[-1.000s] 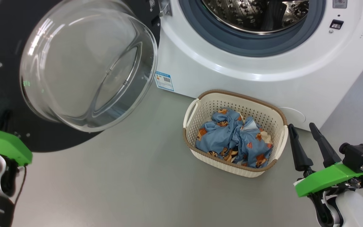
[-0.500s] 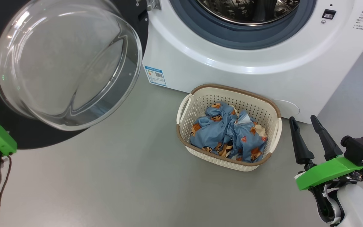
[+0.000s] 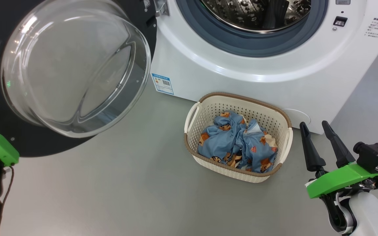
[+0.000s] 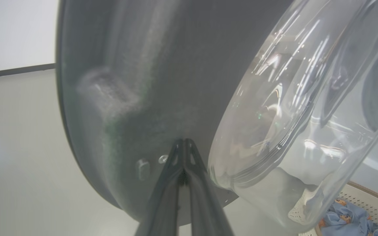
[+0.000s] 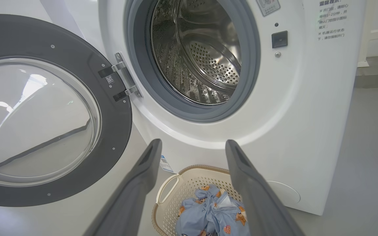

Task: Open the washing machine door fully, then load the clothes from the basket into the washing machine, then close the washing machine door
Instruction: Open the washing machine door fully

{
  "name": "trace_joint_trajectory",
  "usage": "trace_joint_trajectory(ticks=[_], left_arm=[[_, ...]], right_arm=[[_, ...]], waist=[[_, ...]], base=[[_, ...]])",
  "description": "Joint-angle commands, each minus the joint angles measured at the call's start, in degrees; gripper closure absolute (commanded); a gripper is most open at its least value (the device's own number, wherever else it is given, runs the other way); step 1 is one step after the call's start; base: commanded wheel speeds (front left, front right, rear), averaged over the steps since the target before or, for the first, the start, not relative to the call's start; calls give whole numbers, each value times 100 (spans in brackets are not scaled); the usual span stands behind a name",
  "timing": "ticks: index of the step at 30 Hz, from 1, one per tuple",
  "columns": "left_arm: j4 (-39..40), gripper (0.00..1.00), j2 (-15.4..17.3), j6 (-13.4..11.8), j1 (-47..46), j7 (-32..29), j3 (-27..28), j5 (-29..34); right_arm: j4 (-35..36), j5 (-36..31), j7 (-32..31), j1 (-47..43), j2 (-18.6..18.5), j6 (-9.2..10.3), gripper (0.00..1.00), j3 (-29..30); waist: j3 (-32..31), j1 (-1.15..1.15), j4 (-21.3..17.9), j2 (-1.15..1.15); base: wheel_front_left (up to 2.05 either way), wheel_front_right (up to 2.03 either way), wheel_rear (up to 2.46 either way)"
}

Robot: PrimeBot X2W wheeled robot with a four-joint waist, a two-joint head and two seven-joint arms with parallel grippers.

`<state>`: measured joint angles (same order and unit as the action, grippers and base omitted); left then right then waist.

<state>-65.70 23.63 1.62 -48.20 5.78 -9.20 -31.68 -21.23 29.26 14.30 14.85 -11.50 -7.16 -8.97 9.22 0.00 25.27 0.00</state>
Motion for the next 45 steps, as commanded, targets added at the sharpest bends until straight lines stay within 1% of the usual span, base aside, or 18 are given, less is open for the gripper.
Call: trace_joint_trajectory(ticks=[1,12,19,23,25,26,31,35,42,43,45], left_arm=[[47,100,315,48,-144,113,139,-26],[-53,100,180,294,169,475,50,-87],[97,100,177,456,415,683,-3,-151],[268,100,157,502,607,785,-33,-177],[394,19,132,514,723,829,-56,-170],[553,0,99,522,844,863,-59,-175],[1167,0,-4,520,1181,907,-61,-147],[1822,0,-109,434,1549,917,-7,-146],[3077,0,-297,87,2338,920,59,-120],[3382,0,-332,-23,2538,920,50,-105],[3526,0,-351,-72,2631,920,49,-106]], right_arm=[[116,79,70,54,-10,-33,0,-86],[100,96,70,-43,29,-33,0,-102],[111,108,70,-101,15,-33,0,-126],[94,121,70,-153,17,-33,0,-144],[94,120,70,-167,15,-33,0,-152],[93,119,70,-183,9,-33,0,-172],[95,120,70,-233,-12,-33,0,-219],[115,99,70,-240,-29,-33,0,-273],[144,105,70,-191,-27,-33,0,-405],[144,106,70,-180,-30,-33,0,-428],[145,103,70,-175,-36,-33,0,-440]], waist=[[-45,0,13,0],[-260,0,14,0],[-376,0,-75,0],[-473,0,-149,0],[-519,0,-192,0],[-572,0,-245,0],[-690,0,-398,0],[-761,0,-583,0],[-783,0,-1042,0],[-779,0,-1179,0],[-781,0,-1248,0]], base=[[0,0,0],[0,0,0],[0,0,0],[0,0,0],[0,0,0],[0,0,0],[0,0,0],[0,0,0],[0,0,0],[0,0,0],[0,0,0]])
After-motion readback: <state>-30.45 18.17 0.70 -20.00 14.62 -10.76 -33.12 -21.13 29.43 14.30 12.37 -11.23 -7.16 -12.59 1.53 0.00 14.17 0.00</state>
